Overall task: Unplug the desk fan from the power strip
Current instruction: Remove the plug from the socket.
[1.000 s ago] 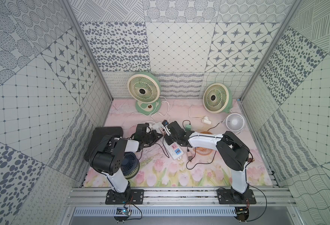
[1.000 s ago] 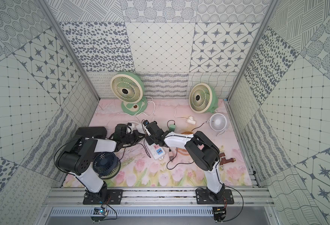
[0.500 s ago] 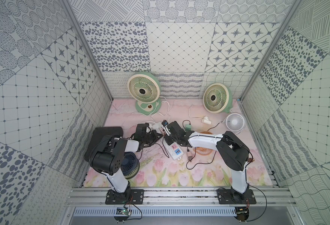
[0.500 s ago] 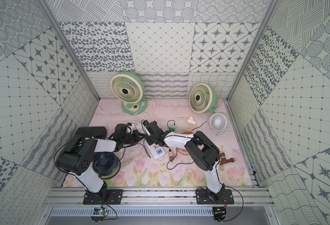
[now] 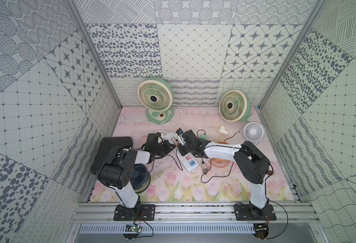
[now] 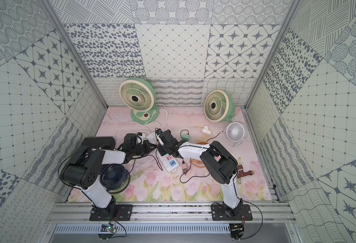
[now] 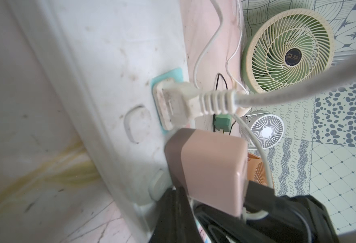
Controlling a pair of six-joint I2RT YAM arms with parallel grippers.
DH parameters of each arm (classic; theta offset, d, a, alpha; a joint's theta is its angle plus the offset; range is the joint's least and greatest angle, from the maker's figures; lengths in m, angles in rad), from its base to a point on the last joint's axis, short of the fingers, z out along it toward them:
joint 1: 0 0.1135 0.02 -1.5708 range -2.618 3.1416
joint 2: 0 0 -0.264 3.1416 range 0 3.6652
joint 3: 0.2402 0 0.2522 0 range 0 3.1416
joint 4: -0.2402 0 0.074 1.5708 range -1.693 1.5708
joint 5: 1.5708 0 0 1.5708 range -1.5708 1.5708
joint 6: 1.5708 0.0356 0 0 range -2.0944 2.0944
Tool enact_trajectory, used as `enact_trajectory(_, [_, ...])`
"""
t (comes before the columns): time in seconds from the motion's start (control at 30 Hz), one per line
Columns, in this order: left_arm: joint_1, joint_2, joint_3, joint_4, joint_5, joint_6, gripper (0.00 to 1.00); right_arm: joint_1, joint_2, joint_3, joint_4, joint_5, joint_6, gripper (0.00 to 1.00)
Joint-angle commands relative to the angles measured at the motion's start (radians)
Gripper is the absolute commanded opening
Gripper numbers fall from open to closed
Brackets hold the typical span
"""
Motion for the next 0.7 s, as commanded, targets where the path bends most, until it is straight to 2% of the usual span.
enact_trajectory(0.0, [0.001,0.007,0.000,-0.121,-0.039,0.030,0.00,0.045,0.005,0.062,0.025,0.076,-0.070,0.03])
enact_trajectory(0.1, [0.000,0.004,-0.003,-0.121,-0.040,0.031,0.00,0.040,-0.005,0.049,0.030,0.097,-0.066,0.03])
enact_trajectory(0.27, [0.001,0.005,-0.004,-0.120,-0.041,0.032,0.00,-0.017,-0.029,0.002,0.090,-0.060,0.028,0.03])
enact_trajectory(0.37, [0.000,0.008,-0.003,-0.118,-0.040,0.031,0.00,-0.015,-0.024,0.007,0.093,-0.095,0.036,0.03])
enact_trajectory(0.53, [0.002,0.009,-0.003,-0.116,-0.038,0.026,0.00,0.062,0.009,0.063,0.028,0.069,-0.068,0.04])
enact_trajectory(0.6, [-0.001,0.008,-0.003,-0.116,-0.037,0.026,0.00,0.058,0.007,0.060,0.030,0.078,-0.053,0.04])
enact_trajectory(0.67, [0.001,0.006,-0.004,-0.116,-0.037,0.025,0.00,0.029,-0.005,0.034,0.055,0.029,-0.004,0.04])
